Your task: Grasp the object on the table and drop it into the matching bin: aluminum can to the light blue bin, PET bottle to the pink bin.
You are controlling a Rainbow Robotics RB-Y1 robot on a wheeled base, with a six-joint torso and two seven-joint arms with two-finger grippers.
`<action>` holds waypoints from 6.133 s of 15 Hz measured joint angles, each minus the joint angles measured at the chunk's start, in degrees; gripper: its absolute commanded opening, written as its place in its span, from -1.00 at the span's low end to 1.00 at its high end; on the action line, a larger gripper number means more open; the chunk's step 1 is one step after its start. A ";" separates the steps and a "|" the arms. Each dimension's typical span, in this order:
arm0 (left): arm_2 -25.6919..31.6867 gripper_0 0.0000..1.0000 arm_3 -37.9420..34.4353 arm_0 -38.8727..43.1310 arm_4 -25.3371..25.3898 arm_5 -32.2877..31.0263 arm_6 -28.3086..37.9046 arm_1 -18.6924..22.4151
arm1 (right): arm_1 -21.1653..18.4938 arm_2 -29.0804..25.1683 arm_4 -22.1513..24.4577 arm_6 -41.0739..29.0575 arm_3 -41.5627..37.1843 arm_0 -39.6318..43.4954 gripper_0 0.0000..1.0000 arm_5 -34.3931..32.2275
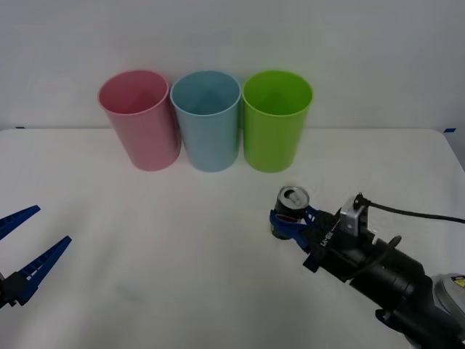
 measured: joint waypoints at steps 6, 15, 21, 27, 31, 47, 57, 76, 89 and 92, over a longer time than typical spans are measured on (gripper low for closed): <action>0.00 1.00 0.00 0.00 0.00 0.00 0.00 0.00 | -0.15 -2.30 2.19 -11.88 -5.09 -4.25 -1.00 1.32; 0.00 1.00 0.00 0.00 0.00 0.00 0.00 0.00 | 2.91 -2.38 14.87 -29.76 -3.80 -17.96 -1.00 7.73; 0.00 1.00 0.00 0.00 0.00 0.00 0.00 0.00 | 9.73 -2.42 21.00 -31.63 7.81 -29.55 -1.00 8.58; 0.00 1.00 0.00 -0.01 0.00 0.00 0.00 0.00 | 16.81 -2.50 26.31 -31.61 20.47 -40.25 -1.00 12.98; 0.00 1.00 0.00 0.00 0.00 0.00 0.00 0.00 | 20.63 -2.52 28.06 -31.02 29.42 -47.37 -1.00 16.57; 0.00 1.00 0.00 0.00 0.00 0.00 0.00 0.00 | 27.80 -2.36 31.16 -28.00 44.70 -56.88 -0.34 27.53; 0.00 1.00 0.00 0.00 0.00 0.00 0.00 0.00 | 27.58 -2.21 31.19 -27.74 44.70 -56.51 1.00 27.27; 0.00 1.00 0.00 0.00 0.00 0.00 0.00 0.00 | 6.56 1.69 30.04 -28.49 1.40 -20.09 1.00 16.89; 0.00 1.00 0.00 0.00 0.00 0.00 0.00 0.00 | 5.35 -19.53 23.96 -21.70 -8.58 4.87 1.00 -10.10; 0.00 1.00 0.00 0.00 0.00 0.00 0.00 0.00 | 5.77 -24.52 20.77 -19.54 -8.68 9.34 1.00 -17.28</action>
